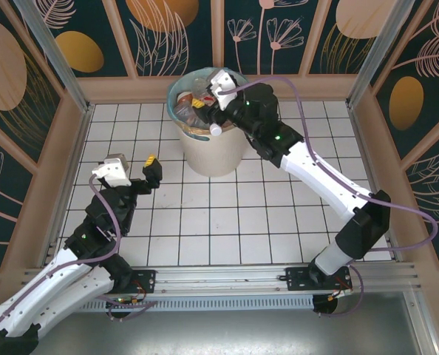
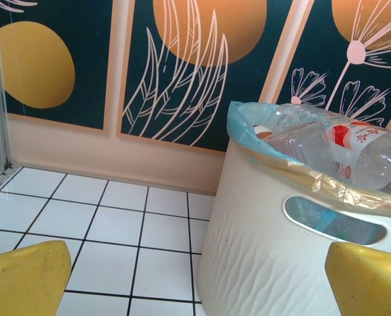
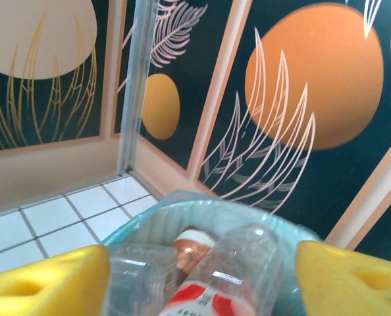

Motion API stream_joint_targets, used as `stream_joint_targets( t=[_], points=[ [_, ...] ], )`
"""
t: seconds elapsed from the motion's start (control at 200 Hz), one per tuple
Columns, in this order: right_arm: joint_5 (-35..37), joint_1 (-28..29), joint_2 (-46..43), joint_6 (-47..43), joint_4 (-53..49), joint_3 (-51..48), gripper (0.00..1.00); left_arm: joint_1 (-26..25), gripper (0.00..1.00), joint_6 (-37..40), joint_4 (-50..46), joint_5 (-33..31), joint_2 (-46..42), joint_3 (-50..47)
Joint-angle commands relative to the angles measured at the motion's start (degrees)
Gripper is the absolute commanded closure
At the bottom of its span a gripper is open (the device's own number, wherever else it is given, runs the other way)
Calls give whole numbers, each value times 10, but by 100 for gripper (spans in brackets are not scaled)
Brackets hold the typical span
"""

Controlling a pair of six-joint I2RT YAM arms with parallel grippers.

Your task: Put the plastic bottles in the bin

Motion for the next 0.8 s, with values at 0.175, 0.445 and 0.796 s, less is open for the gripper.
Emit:
stream_joint_targets(
  t=[0.175,0.445,0.796],
  points=[
    [-46,-11,-73,55,-35,-101,40,1,1,-16,-7,-28,-25,-19],
    [-13,-44,-9,63,-103,-39,43,1,1,-30,-10,-38,-15,-14],
    [28,-66,48,56,-160,21,44,1,1,-42,-25,-69,-34,-21]
  ],
)
